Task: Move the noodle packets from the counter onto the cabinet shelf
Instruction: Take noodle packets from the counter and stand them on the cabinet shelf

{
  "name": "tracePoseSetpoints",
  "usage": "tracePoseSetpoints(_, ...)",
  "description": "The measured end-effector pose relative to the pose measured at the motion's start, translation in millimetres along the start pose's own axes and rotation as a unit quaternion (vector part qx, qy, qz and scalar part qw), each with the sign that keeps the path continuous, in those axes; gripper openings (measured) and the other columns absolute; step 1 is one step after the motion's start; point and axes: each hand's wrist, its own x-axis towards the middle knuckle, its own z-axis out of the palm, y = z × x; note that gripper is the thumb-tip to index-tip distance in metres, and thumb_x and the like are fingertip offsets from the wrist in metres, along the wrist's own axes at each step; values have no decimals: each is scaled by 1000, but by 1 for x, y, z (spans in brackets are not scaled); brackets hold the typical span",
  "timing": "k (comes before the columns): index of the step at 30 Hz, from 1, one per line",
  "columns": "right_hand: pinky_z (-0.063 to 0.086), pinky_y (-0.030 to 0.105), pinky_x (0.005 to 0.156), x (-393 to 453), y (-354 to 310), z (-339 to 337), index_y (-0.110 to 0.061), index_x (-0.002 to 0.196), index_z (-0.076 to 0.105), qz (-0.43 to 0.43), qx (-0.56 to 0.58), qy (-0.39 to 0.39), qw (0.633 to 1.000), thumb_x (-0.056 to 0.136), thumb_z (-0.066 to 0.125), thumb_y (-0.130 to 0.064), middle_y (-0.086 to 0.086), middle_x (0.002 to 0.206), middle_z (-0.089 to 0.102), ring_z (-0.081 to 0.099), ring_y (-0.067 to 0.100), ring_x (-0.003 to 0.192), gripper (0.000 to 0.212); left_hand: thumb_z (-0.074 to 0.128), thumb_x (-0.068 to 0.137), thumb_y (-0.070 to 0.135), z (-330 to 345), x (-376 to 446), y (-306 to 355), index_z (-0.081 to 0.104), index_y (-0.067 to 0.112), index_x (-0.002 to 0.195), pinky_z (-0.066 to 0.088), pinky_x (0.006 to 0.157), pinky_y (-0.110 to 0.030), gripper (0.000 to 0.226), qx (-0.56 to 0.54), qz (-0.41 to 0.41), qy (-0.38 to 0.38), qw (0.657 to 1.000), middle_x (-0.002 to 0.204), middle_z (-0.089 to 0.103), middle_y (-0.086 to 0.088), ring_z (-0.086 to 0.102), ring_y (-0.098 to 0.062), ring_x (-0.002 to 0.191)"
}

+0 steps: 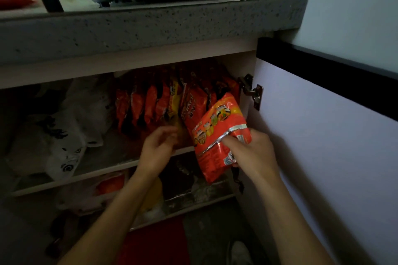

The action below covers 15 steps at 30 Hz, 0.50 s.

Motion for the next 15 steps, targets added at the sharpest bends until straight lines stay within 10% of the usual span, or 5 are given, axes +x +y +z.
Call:
tracePoseSetpoints(5,57,28,76,-10,-9,15,-29,98,69,-10,24,-98,995,79,77,-33,-5,94,76,73,8,83,20,63,91,35,0,-44,3,47,29,128,56,85,-48,41,-196,-199,-86,956,117,66,-2,67,-26,104)
tracePoseSetpoints(15,56,34,90,5,5,66,-36,95,65,-52,78,-103,990,88,70,-23,-8,101,71,68,8,96,15,67,89,13,0,-13,-16,55,24,109,55,75,-34,25,-156,-119,116,974,114,64,-8,64,-23,97)
